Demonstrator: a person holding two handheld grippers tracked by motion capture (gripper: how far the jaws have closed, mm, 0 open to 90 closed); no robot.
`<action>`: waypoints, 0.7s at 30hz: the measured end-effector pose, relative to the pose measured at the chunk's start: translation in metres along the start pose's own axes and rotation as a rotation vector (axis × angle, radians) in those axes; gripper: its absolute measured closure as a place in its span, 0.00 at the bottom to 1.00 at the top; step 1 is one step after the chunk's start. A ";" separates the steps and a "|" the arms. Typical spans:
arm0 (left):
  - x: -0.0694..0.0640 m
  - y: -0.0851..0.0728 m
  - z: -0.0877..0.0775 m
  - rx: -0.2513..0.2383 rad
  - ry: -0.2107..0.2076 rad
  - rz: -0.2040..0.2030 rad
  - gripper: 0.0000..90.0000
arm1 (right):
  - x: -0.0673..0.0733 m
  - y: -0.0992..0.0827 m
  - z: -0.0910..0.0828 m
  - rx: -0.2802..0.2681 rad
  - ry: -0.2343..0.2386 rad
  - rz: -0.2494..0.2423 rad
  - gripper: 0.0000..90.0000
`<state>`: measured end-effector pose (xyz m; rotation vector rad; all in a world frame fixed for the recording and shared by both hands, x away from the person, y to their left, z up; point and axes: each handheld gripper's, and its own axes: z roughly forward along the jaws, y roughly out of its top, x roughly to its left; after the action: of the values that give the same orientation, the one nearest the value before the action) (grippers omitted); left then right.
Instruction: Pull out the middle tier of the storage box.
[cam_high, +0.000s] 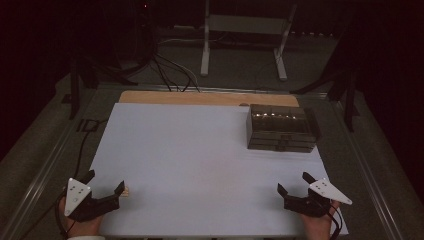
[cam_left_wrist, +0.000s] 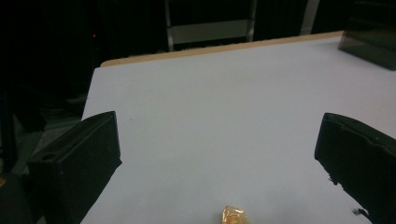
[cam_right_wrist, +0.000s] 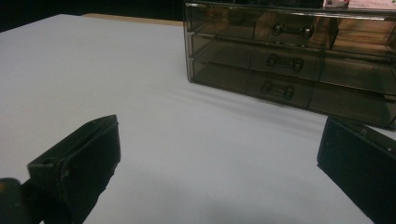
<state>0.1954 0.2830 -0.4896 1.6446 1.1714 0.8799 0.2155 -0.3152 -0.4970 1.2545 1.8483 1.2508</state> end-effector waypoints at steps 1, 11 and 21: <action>0.000 0.000 0.000 0.004 0.001 0.003 0.02 | 0.000 0.000 0.000 -0.001 -0.001 0.000 0.00; 0.000 -0.002 0.003 0.023 0.006 0.008 0.02 | -0.001 0.000 -0.003 -0.007 -0.008 0.014 0.00; -0.001 -0.001 0.003 0.016 0.022 -0.003 0.02 | -0.002 0.000 -0.008 -0.021 -0.007 0.013 0.00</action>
<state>0.1973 0.2818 -0.4918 1.6493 1.1981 0.8916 0.2100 -0.3200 -0.4935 1.2595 1.8200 1.2678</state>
